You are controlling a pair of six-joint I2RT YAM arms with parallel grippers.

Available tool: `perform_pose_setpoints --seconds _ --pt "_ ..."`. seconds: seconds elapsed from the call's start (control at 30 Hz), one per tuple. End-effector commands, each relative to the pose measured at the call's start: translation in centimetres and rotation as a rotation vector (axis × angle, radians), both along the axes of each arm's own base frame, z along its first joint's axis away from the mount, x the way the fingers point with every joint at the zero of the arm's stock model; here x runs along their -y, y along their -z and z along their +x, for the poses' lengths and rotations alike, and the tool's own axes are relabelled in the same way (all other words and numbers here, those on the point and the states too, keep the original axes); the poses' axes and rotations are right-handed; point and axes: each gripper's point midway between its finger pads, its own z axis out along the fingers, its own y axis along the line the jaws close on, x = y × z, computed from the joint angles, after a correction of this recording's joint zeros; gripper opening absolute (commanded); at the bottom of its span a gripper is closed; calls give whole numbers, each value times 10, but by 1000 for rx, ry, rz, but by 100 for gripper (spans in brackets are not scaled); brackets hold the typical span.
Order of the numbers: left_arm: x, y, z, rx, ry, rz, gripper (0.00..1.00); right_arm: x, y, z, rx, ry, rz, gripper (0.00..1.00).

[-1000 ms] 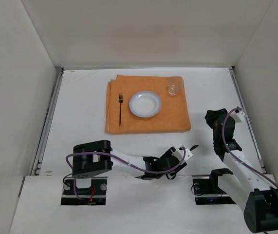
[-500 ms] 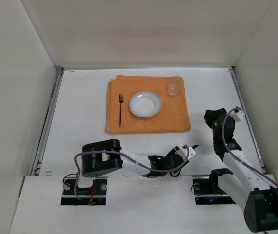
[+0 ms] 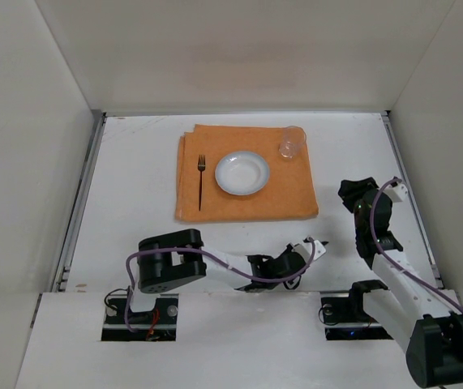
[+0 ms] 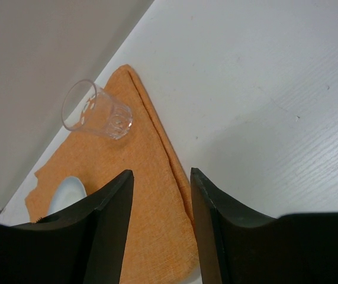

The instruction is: Set the dinner table for one person

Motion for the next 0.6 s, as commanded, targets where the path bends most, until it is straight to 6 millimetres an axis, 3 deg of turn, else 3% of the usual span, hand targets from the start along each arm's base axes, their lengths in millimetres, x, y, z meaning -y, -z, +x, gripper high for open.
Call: perform_pose_setpoints --seconds 0.0,0.2,0.3,0.47,0.57 --pt "-9 -29 -2 -17 -29 -61 6 -2 -18 3 69 -1 13 50" --pt "-12 -80 4 -34 -100 -193 6 -2 -17 3 64 -2 13 51" --pt "-15 -103 17 -45 -152 -260 6 -2 -18 3 68 -2 13 51" --pt "-29 -138 82 -67 -371 -404 6 -2 -16 4 60 -1 12 52" --pt "-44 -144 129 -71 -549 -455 5 -3 -14 7 49 -5 12 52"
